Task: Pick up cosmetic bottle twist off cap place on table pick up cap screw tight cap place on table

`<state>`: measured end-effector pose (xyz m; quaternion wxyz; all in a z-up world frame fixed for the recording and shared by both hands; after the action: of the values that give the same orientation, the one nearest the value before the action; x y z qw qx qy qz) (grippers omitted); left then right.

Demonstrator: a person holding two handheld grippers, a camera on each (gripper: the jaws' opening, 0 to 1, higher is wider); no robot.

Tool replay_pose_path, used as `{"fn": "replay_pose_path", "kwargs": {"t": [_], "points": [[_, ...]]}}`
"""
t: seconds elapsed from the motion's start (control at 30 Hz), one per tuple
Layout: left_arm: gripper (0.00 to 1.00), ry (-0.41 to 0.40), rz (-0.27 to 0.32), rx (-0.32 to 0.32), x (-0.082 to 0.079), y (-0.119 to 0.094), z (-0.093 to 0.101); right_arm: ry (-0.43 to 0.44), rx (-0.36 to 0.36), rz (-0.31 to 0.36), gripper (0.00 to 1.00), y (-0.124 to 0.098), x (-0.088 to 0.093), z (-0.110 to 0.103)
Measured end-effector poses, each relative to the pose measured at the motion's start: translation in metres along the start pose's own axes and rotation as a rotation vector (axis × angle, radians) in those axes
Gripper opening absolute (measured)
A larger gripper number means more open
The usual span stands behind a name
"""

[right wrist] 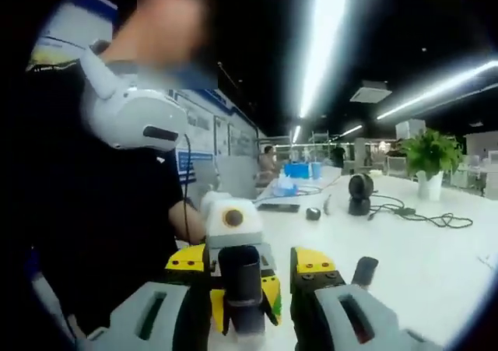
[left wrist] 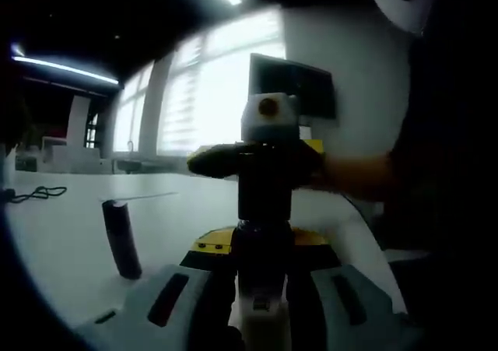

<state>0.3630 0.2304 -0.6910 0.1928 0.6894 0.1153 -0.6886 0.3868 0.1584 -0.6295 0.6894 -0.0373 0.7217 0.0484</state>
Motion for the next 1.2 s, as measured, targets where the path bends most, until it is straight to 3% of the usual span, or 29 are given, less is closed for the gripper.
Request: {"fn": "replay_pose_path", "kwargs": {"t": [0.2, 0.43, 0.6, 0.87, 1.13, 1.2], "points": [[0.14, -0.003, 0.0, 0.001, 0.0, 0.0, 0.0, -0.022, 0.164, 0.206, 0.35, -0.007, -0.027, -0.004], [0.14, 0.007, 0.001, 0.002, 0.0, 0.0, 0.0, -0.042, 0.287, 0.244, 0.35, -0.015, -0.037, -0.021], [0.14, -0.001, 0.001, 0.006, 0.0, 0.0, 0.0, 0.015, 0.391, 0.313, 0.33, -0.017, -0.033, -0.031], [0.14, 0.003, 0.003, -0.009, 0.0, -0.001, -0.001, 0.025, 0.559, 0.343, 0.3, -0.014, -0.028, -0.044], [0.14, 0.001, 0.002, -0.009, 0.001, -0.002, -0.002, 0.054, 0.657, 0.318, 0.3, -0.008, -0.016, -0.063], [0.14, 0.0, 0.002, -0.008, 0.001, -0.002, -0.002, 0.056, 0.726, 0.308, 0.3, -0.016, -0.013, -0.064]]}}
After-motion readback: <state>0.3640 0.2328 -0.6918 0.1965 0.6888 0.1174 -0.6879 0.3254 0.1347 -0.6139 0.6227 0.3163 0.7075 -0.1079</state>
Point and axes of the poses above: the point that each gripper's makers call its tool centre point, and the gripper's own axes: y roughly forward along the fingers, z roughly to its right, x roughly out of its underside, the point moved 6 cm from there along -y, roughly backward along the fingers, and after that the axes turned 2 degrees about z, right-handed, at the moved point
